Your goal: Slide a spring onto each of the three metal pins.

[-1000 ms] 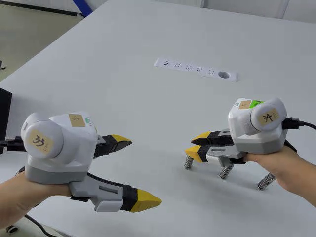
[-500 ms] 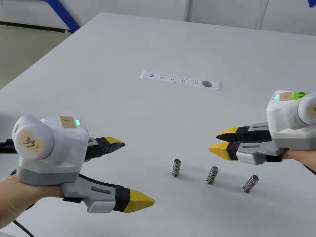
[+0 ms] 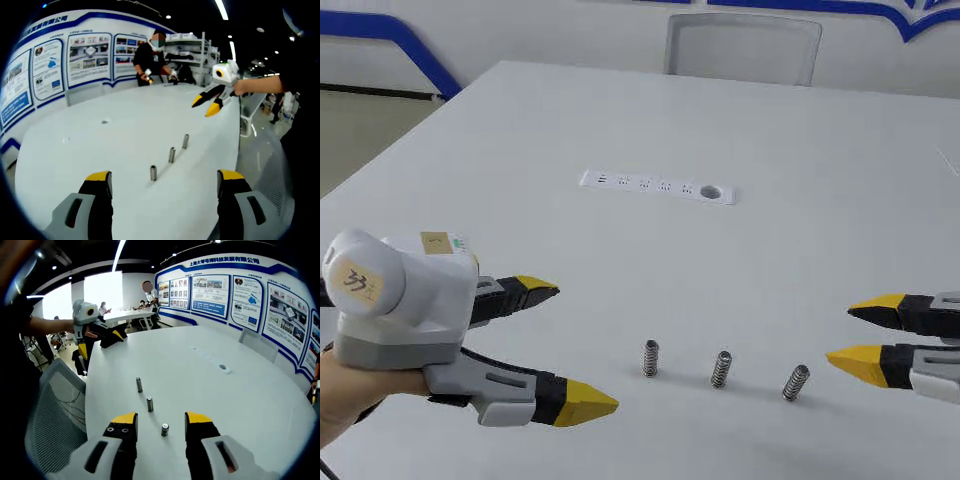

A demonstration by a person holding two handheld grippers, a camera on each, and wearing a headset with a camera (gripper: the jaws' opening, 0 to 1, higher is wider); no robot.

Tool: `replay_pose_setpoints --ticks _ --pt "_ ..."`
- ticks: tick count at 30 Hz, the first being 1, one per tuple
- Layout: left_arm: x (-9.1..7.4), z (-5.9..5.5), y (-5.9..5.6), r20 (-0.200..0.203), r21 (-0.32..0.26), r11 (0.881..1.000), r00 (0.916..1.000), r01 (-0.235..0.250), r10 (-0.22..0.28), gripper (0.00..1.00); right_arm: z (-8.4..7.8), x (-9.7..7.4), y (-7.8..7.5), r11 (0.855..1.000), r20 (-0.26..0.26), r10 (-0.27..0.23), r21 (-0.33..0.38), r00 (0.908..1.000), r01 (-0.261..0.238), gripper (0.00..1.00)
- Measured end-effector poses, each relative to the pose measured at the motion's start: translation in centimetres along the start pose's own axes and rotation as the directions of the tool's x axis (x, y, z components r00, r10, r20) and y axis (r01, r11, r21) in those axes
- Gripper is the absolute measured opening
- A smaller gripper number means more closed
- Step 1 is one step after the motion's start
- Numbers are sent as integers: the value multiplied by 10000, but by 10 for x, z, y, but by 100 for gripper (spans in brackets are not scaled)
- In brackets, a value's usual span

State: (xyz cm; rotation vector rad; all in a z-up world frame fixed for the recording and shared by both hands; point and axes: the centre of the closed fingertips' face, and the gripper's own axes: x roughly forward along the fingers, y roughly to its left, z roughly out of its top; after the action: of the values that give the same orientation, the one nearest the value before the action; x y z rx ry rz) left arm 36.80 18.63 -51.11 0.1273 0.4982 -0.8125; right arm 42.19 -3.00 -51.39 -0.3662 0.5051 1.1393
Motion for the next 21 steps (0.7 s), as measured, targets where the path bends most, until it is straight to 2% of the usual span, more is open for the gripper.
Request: replay_pose_setpoints --ticks 3,5,12,15,21 --pt "-3 10 1 299 -48 10000 9995 26 -25 89 -2 -10 5 9996 114 205 181 9997 -207 43" --pt "-3 11 1 262 54 10000 9997 11 -13 90 -3 -15 6 9992 286 188 353 9994 -199 47" --pt "-3 7 -1 20 107 9998 9998 191 -192 92 -4 -19 19 9991 311 428 56 9986 -430 63" --pt "-3 3 -1 -186 143 9995 9994 286 -284 92 -3 -18 26 9984 226 556 -132 9982 -553 67" --pt "-3 3 -2 -248 118 9990 9988 430 -427 94 -7 -16 31 9976 -29 561 -414 9984 -562 75"
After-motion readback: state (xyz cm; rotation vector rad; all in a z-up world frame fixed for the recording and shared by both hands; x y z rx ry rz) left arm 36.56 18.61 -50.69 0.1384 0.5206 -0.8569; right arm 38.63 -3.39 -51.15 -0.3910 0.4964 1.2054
